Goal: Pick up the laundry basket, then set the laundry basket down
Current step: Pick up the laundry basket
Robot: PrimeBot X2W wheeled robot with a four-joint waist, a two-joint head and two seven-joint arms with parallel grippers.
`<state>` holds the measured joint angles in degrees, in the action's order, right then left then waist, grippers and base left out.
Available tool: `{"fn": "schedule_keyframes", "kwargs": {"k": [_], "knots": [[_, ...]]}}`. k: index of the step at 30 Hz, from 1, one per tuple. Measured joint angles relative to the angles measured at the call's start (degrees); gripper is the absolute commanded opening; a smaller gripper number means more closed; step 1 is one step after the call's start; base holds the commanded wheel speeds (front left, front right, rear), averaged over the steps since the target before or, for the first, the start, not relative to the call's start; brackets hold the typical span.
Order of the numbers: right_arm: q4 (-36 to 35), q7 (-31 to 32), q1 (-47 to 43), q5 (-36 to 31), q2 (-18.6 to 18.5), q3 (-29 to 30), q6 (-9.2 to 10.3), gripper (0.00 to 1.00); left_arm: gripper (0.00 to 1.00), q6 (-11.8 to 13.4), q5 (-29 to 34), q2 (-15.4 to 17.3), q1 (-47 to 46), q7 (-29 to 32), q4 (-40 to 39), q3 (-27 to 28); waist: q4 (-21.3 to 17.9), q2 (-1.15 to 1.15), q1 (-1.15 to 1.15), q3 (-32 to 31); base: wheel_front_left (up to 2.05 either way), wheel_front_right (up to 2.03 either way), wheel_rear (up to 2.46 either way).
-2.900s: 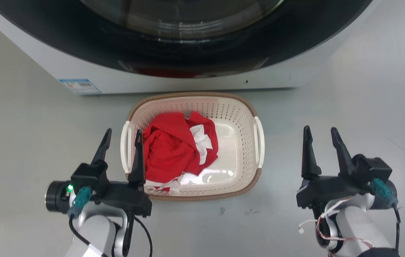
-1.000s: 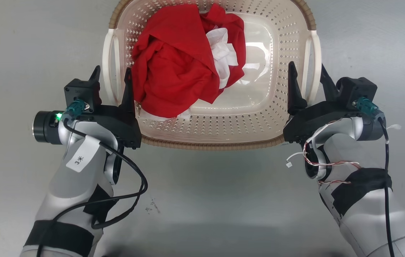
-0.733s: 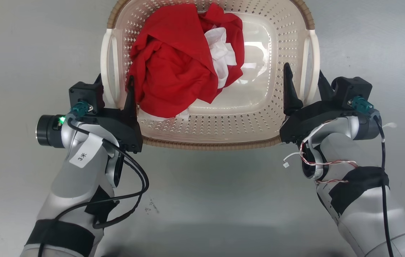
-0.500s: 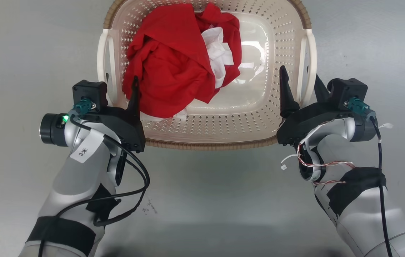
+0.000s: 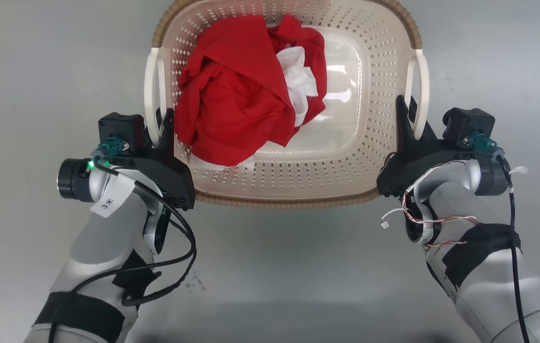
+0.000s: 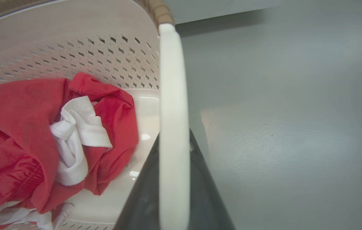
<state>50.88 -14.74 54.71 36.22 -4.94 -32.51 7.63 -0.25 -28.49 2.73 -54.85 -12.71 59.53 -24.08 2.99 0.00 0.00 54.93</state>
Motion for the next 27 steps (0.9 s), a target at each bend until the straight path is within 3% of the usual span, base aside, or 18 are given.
{"fn": "schedule_keyframes", "kwargs": {"k": [27], "knots": [[6.5,0.1,-7.3,8.4,0.4,-6.0,-0.05,0.00,0.00,2.8,-12.0,-0.1,9.2,-0.1,0.5,-10.0,-0.1,0.00,-0.01,-14.1,0.00,0.00,0.00]]}}
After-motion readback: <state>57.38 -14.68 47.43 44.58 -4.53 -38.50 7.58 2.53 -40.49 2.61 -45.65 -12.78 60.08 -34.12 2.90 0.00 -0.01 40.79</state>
